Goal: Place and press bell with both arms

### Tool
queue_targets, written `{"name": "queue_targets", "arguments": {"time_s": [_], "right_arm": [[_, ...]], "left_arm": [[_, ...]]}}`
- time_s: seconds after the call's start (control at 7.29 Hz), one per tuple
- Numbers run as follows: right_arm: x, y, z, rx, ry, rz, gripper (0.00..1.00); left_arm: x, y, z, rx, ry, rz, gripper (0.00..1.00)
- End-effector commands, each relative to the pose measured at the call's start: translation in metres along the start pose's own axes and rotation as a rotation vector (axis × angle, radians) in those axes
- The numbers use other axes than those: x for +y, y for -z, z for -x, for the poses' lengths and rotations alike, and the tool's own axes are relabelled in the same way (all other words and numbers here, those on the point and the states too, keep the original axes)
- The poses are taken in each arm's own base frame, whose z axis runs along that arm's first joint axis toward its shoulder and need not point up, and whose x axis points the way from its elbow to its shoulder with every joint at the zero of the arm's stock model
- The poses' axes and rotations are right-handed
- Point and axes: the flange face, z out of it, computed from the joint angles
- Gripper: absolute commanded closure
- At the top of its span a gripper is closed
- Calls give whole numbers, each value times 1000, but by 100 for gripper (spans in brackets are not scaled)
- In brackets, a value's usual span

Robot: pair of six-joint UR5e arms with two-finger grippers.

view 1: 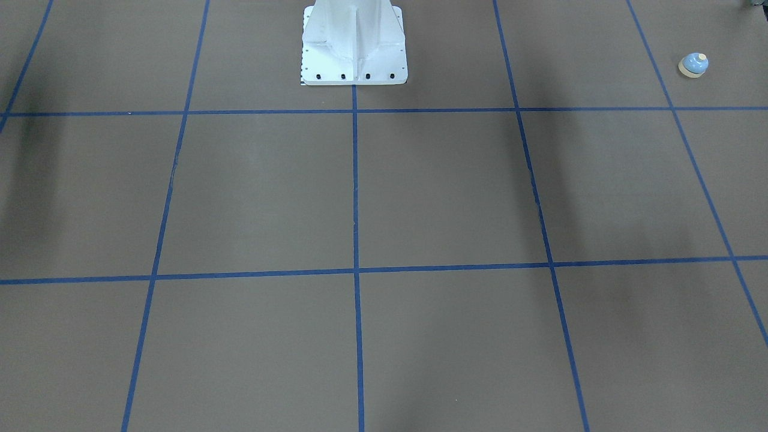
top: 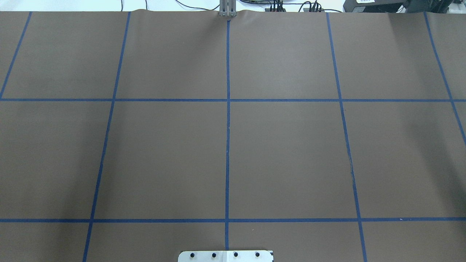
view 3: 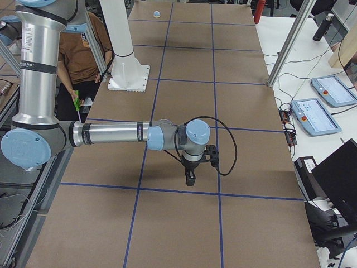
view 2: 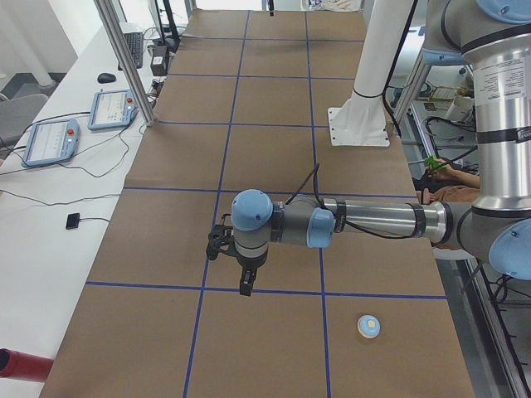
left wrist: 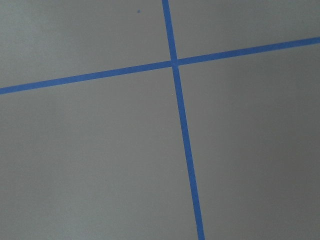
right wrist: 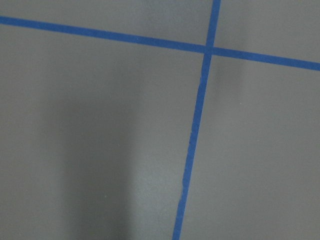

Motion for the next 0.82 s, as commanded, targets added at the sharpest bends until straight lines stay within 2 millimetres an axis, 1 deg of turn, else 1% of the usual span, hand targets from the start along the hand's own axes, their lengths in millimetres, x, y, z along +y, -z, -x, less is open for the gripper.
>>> {"name": "queue_targets", "arguments": {"time_s": [0.0, 0.27, 0.41, 0.55, 0.69], "right_arm": [[1, 8, -9, 6, 34, 28, 0], [3, 6, -9, -1, 20, 26, 0], [5, 5, -9, -6, 15, 28, 0], [9, 1, -10, -21, -5, 31, 0], [9, 1, -9, -33, -11, 29, 0]], "left_arm": [[17, -6, 4, 2, -8, 8, 0], [22, -9, 6, -6, -28, -22, 0], [29, -10, 7, -9, -8, -17, 0], [30, -10, 6, -8, 58, -16, 0], [27, -8, 3, -8, 68, -29, 0]]}}
